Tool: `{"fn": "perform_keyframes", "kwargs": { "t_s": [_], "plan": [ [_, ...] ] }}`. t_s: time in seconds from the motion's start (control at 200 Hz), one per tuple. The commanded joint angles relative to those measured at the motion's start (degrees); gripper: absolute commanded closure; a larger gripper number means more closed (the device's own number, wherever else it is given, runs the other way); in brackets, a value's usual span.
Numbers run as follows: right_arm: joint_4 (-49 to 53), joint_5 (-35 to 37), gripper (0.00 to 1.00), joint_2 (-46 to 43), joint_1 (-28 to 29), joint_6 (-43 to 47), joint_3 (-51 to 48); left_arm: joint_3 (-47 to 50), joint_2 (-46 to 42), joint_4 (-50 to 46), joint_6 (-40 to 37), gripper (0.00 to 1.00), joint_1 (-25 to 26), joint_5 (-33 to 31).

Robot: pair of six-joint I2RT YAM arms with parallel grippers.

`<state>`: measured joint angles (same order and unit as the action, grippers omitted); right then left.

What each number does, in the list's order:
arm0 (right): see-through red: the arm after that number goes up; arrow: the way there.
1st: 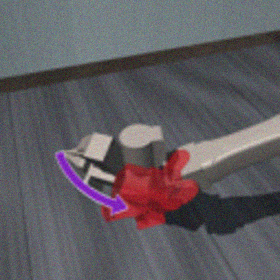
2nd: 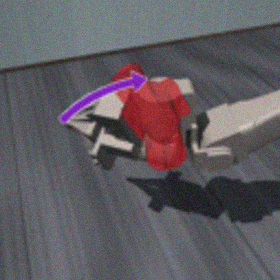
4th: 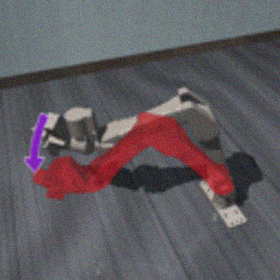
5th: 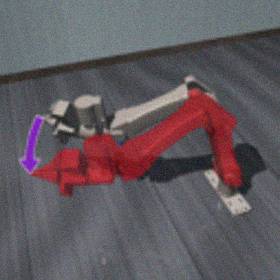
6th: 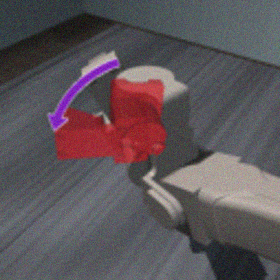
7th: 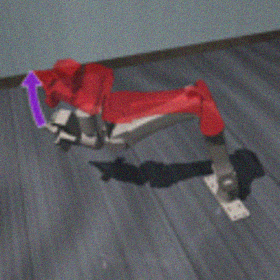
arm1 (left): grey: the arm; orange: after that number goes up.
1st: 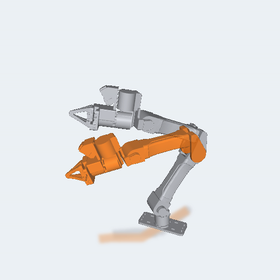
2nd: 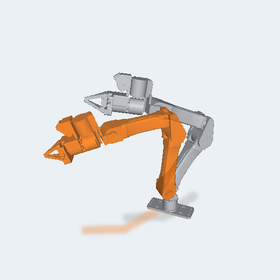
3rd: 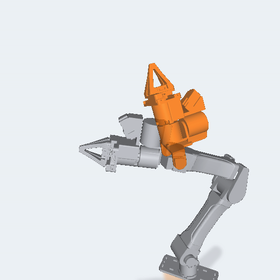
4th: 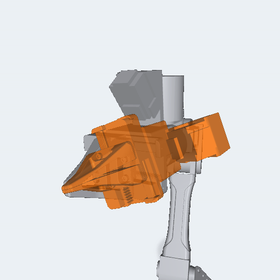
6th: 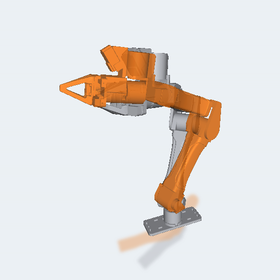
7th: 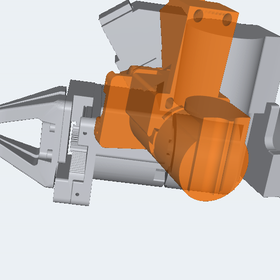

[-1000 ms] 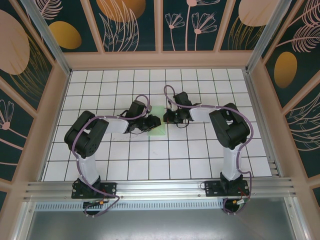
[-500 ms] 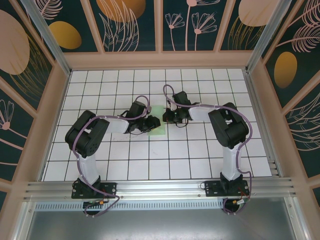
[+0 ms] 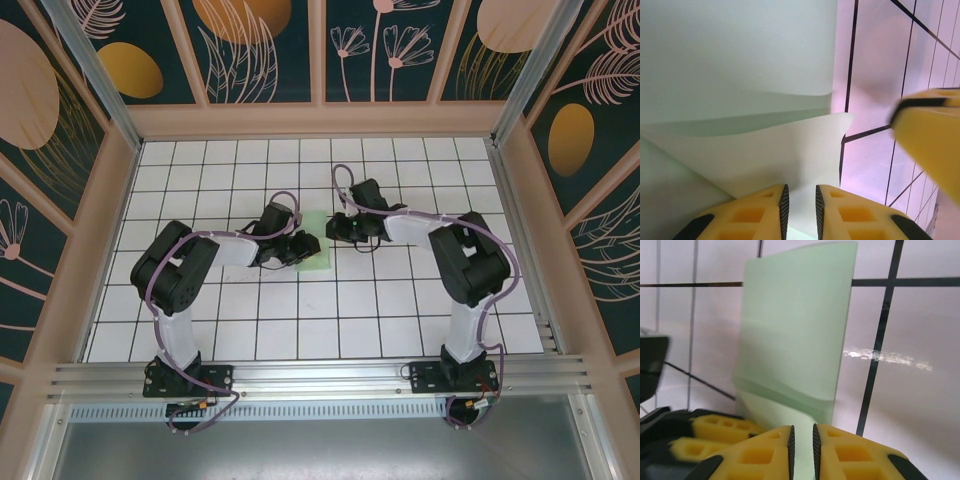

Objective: Fold a paper plane with a square sheet of paper (pick it up from the middle)
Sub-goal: Fold the triangle a second time at the center of the table.

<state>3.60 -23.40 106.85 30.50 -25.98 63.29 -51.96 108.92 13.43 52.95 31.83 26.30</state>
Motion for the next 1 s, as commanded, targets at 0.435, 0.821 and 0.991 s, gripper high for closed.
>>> {"fn": "perform_keyframes", "kwargs": {
  "t_s": [0.435, 0.821, 0.991],
  "plan": [
    [0.74, -7.12, 0.94, -3.11, 4.8, -0.48, -6.27, 0.15, 1.69, -5.87, 3.49, 0.77, 0.07, -5.83],
    [2.87, -4.98, 0.94, -0.11, 5.62, 0.82, -5.15, -0.26, 1.91, -6.4, 3.57, 0.77, 0.07, -5.74],
    [3.48, -3.11, 0.95, 0.26, 5.62, 1.02, -5.24, -0.25, 1.92, -6.73, 3.57, 0.77, 0.07, -6.08]
  ]
}}
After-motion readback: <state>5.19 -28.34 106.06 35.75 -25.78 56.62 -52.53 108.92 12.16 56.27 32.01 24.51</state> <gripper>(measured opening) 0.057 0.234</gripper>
